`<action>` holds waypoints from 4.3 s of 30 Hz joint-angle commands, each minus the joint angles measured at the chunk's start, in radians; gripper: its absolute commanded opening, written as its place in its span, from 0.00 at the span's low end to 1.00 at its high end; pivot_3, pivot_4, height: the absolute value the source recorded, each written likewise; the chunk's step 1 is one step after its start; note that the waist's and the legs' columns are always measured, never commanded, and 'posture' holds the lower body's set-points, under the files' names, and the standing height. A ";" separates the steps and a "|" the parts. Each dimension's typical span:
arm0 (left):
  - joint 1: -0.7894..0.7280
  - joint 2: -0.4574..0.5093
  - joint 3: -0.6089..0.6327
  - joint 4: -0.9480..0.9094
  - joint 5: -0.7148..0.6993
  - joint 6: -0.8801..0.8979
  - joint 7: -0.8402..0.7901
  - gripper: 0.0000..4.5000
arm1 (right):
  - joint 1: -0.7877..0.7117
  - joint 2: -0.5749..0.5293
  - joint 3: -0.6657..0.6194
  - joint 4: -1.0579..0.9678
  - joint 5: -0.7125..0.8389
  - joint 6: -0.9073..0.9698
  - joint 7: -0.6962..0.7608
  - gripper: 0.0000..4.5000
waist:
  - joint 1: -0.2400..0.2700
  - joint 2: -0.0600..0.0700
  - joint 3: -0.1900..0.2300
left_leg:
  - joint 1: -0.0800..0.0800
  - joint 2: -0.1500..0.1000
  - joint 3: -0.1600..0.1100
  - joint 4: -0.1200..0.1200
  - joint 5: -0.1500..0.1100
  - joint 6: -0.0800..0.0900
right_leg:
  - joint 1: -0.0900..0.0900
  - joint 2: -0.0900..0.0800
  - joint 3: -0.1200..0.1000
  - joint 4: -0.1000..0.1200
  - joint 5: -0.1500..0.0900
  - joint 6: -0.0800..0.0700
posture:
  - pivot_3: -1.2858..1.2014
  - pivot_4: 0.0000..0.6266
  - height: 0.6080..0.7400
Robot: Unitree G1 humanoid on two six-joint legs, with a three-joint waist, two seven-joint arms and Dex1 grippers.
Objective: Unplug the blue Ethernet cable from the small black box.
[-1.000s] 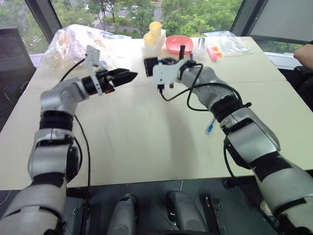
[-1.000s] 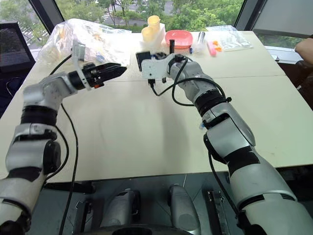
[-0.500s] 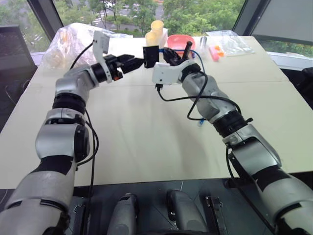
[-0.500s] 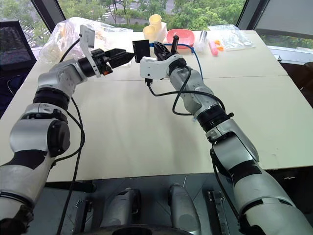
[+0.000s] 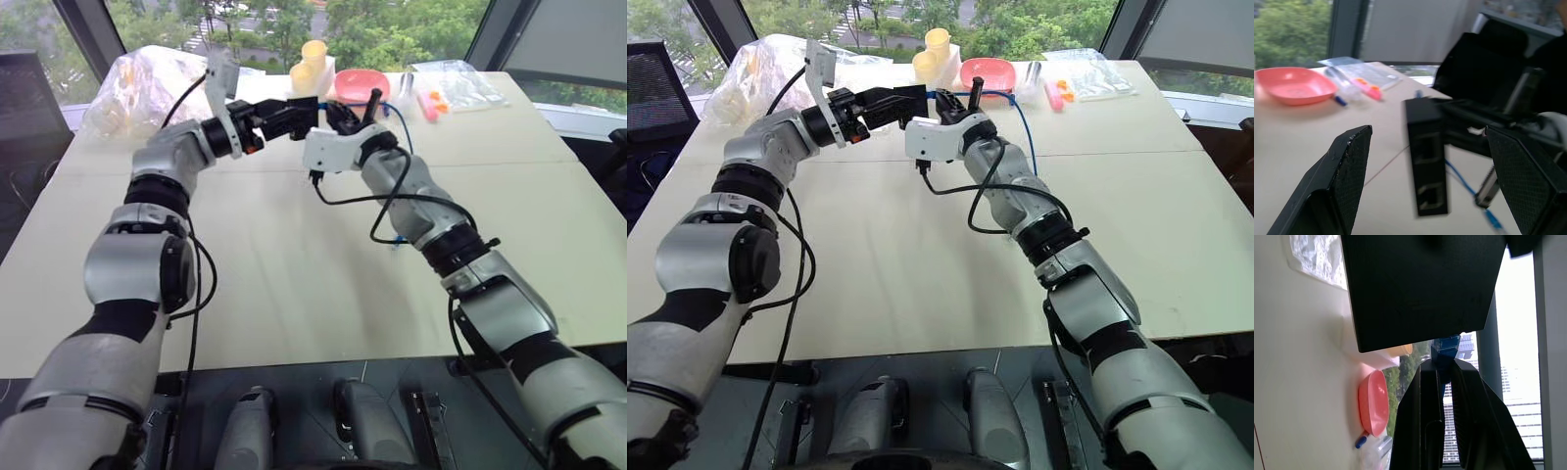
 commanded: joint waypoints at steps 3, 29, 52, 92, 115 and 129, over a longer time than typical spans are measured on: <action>-0.021 0.027 0.018 -0.026 0.006 0.006 -0.025 0.86 | 0.000 -0.010 -0.016 -0.032 -0.008 -0.001 -0.002 0.01 | 0.000 0.000 0.000 | 0.000 0.000 0.000 0.000 0.000 0.000 | 0.000 0.000 0.000 0.000 0.000 0.000 | 0.52 0.24 1.00; 0.000 0.008 0.015 -0.010 0.069 -0.017 0.043 0.23 | 0.007 0.024 -0.013 -0.100 -0.024 0.021 0.000 0.00 | 0.000 0.000 0.000 | 0.000 0.000 0.000 0.000 0.000 0.000 | 0.000 0.000 0.000 0.001 0.000 0.000 | 0.52 0.24 1.00; -0.007 0.149 0.064 -0.006 0.001 0.227 -0.298 0.11 | 0.389 0.247 -0.653 -0.852 1.209 0.932 0.608 0.97 | 0.000 0.000 0.000 | 0.001 0.002 -0.004 0.001 0.000 0.000 | 0.002 0.002 -0.003 0.003 0.001 0.001 | 0.52 0.24 1.00; 0.188 0.286 -0.182 -0.361 -0.303 0.482 -0.473 0.11 | 0.271 0.311 -0.714 -0.569 1.580 0.853 0.429 0.97 | 0.001 0.000 0.000 | 0.002 0.002 -0.007 0.004 0.000 0.000 | 0.005 0.001 -0.004 0.002 0.001 0.000 | 0.52 0.24 1.00; 0.198 0.288 -0.205 -0.372 -0.308 0.477 -0.473 0.11 | 0.279 0.304 -0.674 -0.560 1.599 0.830 0.425 0.01 | 0.001 0.000 0.000 | 0.002 0.002 -0.007 0.004 0.000 0.000 | 0.005 0.001 -0.004 0.002 0.001 0.000 | 0.52 0.24 1.00; 0.158 0.308 -0.164 -0.306 -0.272 0.439 -0.473 0.11 | 0.290 0.276 -0.715 -0.545 1.634 0.823 0.399 0.01 | 0.001 0.000 0.000 | 0.002 0.002 -0.007 0.004 0.000 0.000 | 0.005 0.001 -0.004 0.002 0.001 0.000 | 0.52 0.24 1.00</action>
